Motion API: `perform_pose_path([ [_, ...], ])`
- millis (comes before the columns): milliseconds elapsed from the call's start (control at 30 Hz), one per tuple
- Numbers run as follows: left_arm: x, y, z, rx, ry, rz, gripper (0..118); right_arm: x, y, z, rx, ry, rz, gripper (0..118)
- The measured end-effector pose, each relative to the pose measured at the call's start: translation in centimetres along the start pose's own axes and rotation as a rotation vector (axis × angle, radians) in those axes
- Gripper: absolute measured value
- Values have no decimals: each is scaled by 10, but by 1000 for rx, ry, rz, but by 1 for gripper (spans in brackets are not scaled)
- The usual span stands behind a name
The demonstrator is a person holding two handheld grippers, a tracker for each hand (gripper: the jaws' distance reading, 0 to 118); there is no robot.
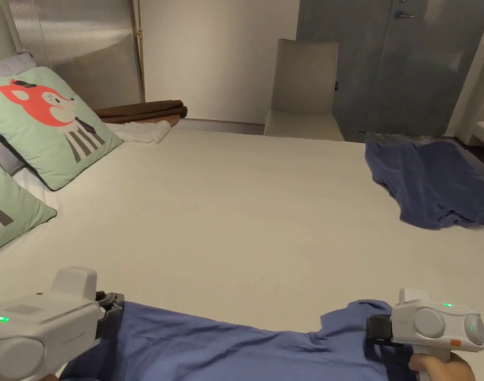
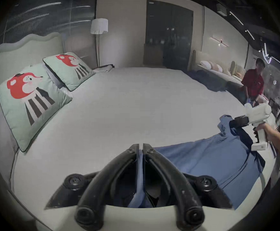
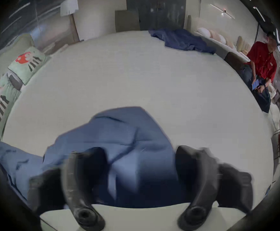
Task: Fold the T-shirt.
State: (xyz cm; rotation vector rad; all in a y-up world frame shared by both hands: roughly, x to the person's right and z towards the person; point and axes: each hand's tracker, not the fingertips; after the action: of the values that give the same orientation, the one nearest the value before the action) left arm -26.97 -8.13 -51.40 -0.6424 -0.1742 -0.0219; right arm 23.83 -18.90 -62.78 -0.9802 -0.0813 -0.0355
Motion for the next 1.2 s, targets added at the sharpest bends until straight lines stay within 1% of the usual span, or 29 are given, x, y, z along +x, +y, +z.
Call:
perform_pose_path([
  [33,-1,-2,-1,-5,-1,5,0,-3,-3,1,-6,15,16,40],
  [67,-3,-4,-2,-12,-2,13,0,-6,-6,9,28,10,26,4],
  [100,-5,-6,-2,-19,-1,22,0,-9,-7,19,53,1,49,3],
  [167,-8,-12,0,-26,2,43,0,-9,-10,32,58,43,62,3],
  [233,-13,-17,5,-26,1,77,0,-8,-18,57,137,41,80,3],
  [300,-16,-22,13,-19,9,102,0,-4,-26,85,199,47,59,3],
  [367,-19,-28,21,-18,23,119,0,2,-37,116,255,89,24,3],
  [500,-25,-43,45,-10,35,160,0,14,-70,176,347,128,10,3],
  [667,-28,-72,75,-4,46,199,0,27,-126,222,390,182,-21,3],
  [767,-24,-96,91,-12,46,209,0,31,-161,230,383,212,-34,3],
  [867,-19,-123,100,-41,56,214,0,31,-194,228,360,208,-40,3],
  [967,-17,-150,100,-87,63,243,0,31,-220,214,311,171,-45,3],
  [1033,-14,-166,96,-115,75,249,0,31,-235,201,267,120,-58,3],
  [1133,-7,-183,95,-129,89,247,0,32,-251,185,221,92,-82,3],
  [1200,-4,-189,93,-142,96,252,0,28,-259,182,221,77,-86,3],
])
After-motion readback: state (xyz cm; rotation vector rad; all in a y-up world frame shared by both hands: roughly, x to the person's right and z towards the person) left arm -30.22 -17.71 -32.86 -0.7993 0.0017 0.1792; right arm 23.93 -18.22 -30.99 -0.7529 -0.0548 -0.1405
